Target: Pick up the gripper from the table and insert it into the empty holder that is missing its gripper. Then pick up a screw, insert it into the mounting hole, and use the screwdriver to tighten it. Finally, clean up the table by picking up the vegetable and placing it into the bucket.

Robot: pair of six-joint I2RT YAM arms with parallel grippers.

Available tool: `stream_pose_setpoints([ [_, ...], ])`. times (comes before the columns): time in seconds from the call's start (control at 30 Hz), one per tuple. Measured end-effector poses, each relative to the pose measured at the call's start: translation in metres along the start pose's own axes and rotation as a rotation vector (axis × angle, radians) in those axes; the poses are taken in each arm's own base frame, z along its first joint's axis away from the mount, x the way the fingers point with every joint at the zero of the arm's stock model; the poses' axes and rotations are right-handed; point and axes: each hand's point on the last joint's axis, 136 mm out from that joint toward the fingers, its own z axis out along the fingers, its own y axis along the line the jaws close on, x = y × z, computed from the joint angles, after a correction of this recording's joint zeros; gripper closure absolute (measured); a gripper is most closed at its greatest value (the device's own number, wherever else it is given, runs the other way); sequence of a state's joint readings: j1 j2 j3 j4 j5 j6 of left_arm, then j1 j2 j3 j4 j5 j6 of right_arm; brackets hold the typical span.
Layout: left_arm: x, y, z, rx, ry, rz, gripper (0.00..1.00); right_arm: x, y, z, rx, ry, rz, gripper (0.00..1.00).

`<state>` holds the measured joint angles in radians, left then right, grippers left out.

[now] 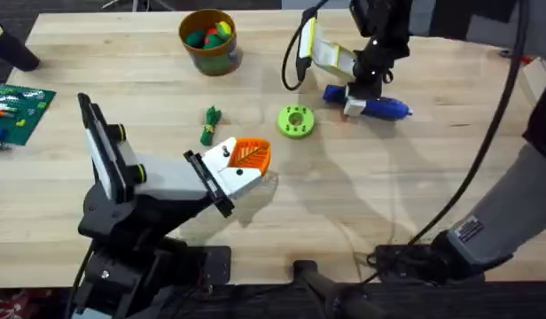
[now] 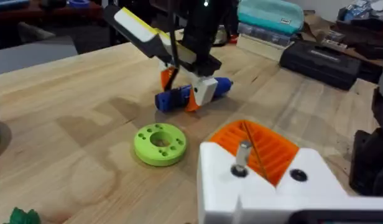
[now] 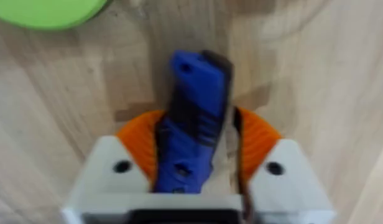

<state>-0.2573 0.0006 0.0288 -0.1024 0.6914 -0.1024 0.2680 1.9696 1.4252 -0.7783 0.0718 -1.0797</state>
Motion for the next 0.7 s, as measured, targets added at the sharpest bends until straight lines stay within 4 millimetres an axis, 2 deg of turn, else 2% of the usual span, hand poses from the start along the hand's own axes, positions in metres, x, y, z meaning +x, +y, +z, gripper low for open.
stream_pose_setpoints([
  [0.07, 0.000, 0.000, 0.000, 0.000, 0.000, 0.000, 0.992, 0.001, -0.006, -0.001, 0.027, 0.012, -0.004, 0.173],
  [0.1, 0.000, 0.000, 0.000, 0.000, 0.000, 0.000, 0.992, 0.001, -0.009, -0.003, 0.038, 0.019, -0.007, 0.068],
  [0.13, 0.000, 0.000, 0.000, 0.000, 0.000, 0.000, 0.992, 0.002, -0.010, -0.003, 0.044, 0.030, -0.011, 0.023],
  [0.27, 0.000, 0.000, 0.000, 0.000, 0.000, 0.000, 0.992, 0.005, -0.002, -0.005, 0.039, 0.088, -0.038, 0.008],
  [0.47, 0.000, 0.000, 0.000, 0.000, 0.000, 0.000, 0.992, -0.006, 0.025, -0.013, 0.001, 0.148, -0.125, 0.008],
  [0.57, 0.000, 0.000, 0.000, 0.000, 0.000, 0.000, 0.992, -0.016, 0.030, -0.025, 0.016, 0.127, -0.147, 0.008],
  [0.7, 0.000, 0.000, 0.000, 0.000, 0.000, 0.000, 0.992, -0.028, 0.029, -0.053, 0.058, 0.039, -0.096, 0.008],
])
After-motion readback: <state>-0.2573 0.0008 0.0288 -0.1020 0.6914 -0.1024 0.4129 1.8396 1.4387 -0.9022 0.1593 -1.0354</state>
